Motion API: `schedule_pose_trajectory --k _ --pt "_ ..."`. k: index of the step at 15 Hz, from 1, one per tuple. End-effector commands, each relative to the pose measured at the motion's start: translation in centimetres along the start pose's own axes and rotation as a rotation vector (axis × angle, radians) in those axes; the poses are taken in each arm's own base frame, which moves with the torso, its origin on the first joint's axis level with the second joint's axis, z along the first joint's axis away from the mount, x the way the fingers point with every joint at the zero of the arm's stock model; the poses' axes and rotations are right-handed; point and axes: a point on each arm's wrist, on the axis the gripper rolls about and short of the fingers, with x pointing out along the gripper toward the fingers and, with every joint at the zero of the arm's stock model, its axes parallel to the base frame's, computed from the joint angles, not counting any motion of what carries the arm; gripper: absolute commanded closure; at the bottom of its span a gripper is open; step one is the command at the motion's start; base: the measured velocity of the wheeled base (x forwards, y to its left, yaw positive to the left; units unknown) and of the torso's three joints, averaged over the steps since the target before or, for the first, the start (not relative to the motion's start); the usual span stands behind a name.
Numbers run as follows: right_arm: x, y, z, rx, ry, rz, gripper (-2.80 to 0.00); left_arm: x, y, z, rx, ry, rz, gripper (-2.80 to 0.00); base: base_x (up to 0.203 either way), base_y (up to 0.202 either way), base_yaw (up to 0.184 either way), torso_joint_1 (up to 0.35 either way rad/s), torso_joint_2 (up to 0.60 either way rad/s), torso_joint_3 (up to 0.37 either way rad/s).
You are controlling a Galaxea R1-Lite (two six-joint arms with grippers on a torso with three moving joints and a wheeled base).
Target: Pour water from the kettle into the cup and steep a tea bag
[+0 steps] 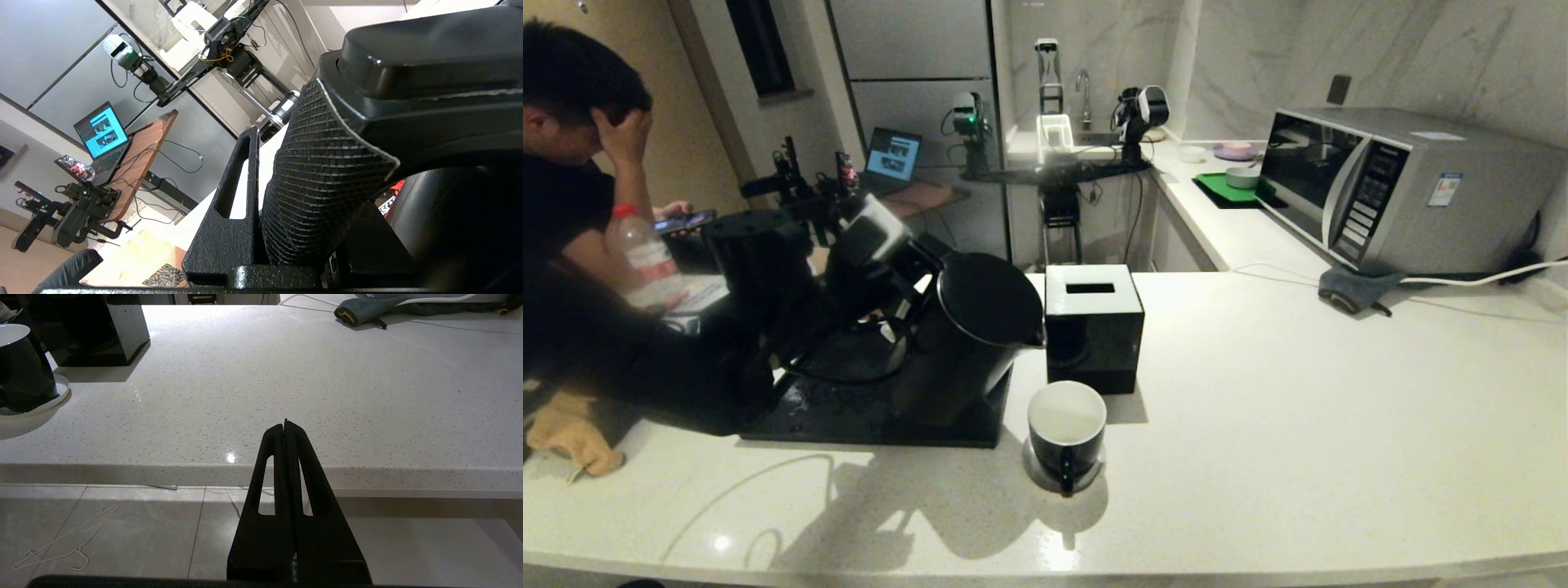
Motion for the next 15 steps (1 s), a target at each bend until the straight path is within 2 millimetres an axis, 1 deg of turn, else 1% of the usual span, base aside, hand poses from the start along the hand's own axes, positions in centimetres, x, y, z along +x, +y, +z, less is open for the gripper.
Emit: schedule_pose_trajectory --k 1,15 --pt "0.0 0.0 0.01 -0.001 -0.001 0.0 0.0 -0.18 0.04 0.07 0.007 -0.003 0.002 0.0 0.0 0.0 0.0 0.0 0.0 0.0" --pt "0.0 0.0 0.01 -0.001 -0.001 0.0 0.0 -0.02 -0.28 -0.42 0.086 0.041 -0.03 0.0 0.0 0.0 0.0 0.0 0.0 0.0"
